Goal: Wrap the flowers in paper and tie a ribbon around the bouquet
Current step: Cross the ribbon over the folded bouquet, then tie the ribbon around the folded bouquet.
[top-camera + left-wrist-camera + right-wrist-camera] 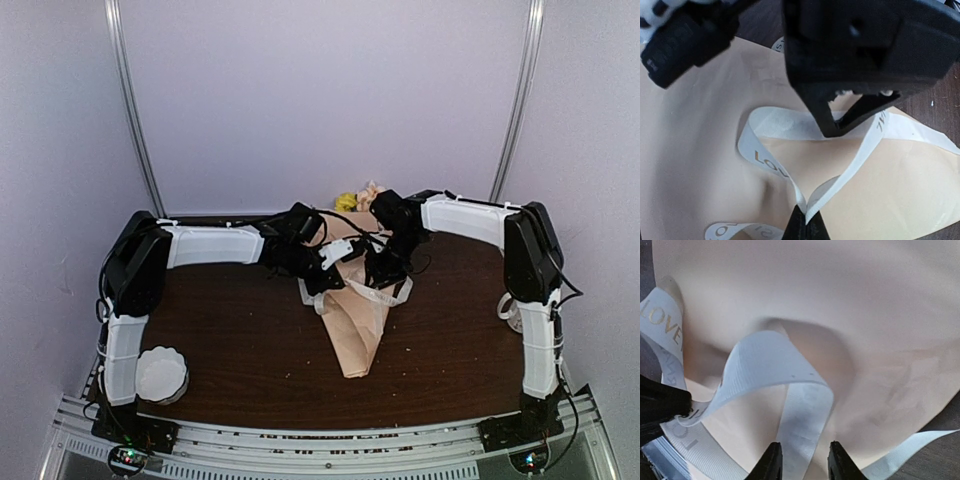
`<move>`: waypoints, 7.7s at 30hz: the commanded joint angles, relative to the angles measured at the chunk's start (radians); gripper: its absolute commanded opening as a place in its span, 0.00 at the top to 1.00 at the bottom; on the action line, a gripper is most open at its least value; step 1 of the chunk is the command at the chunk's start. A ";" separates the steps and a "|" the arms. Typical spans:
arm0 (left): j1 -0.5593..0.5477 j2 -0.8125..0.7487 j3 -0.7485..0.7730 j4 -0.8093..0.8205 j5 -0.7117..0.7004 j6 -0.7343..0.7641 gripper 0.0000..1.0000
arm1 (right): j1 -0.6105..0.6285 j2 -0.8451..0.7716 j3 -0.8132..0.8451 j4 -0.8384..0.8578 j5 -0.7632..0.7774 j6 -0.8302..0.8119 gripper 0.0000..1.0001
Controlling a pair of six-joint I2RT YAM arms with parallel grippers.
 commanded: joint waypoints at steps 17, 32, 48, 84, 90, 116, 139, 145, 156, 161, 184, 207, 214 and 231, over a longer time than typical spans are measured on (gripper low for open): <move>0.015 -0.004 -0.007 0.042 0.024 -0.038 1.00 | 0.099 -0.398 -0.531 0.444 0.103 0.300 0.38; 0.022 -0.004 -0.015 0.037 0.025 -0.048 0.99 | 0.115 -0.318 -0.563 0.473 0.170 0.347 0.57; 0.032 -0.003 -0.006 0.014 0.026 -0.055 0.97 | 0.123 -0.345 -0.562 0.393 0.211 0.321 1.00; 0.117 -0.198 -0.341 -0.174 -0.118 -0.236 0.56 | 0.122 -0.300 -0.485 0.387 0.150 0.281 1.00; 0.015 -0.153 -0.302 -0.121 -0.332 -0.060 0.52 | 0.122 -0.302 -0.491 0.394 0.138 0.285 1.00; 0.010 -0.064 -0.208 0.001 -0.196 0.086 0.67 | 0.102 -0.326 -0.527 0.439 0.103 0.308 1.00; 0.109 -0.097 -0.221 -0.088 -0.260 -0.009 1.00 | 0.026 -0.420 -0.597 0.395 0.155 0.287 1.00; 0.150 -0.114 -0.237 -0.095 -0.310 -0.045 1.00 | -0.065 -0.483 -0.668 0.391 0.155 0.275 1.00; 0.228 -0.136 -0.247 -0.112 -0.448 -0.104 1.00 | -0.213 -0.578 -0.731 0.356 0.188 0.251 1.00; 0.277 -0.187 -0.260 -0.102 -0.476 -0.145 1.00 | -0.295 -0.633 -0.765 0.350 0.192 0.244 1.00; 0.428 -0.296 -0.341 -0.180 -0.636 -0.360 1.00 | -0.475 -0.752 -0.670 0.241 0.346 0.183 1.00; 0.501 -0.346 -0.378 -0.167 -0.607 -0.407 1.00 | -0.667 -0.862 -0.698 0.215 0.333 0.133 1.00; 0.468 -0.421 -0.387 -0.085 -0.457 -0.371 1.00 | -0.545 -0.862 -0.640 0.239 0.309 0.108 1.00; 0.149 -0.502 -0.140 -0.068 -0.372 -0.287 1.00 | 0.055 -0.704 -0.176 0.290 0.327 0.026 1.00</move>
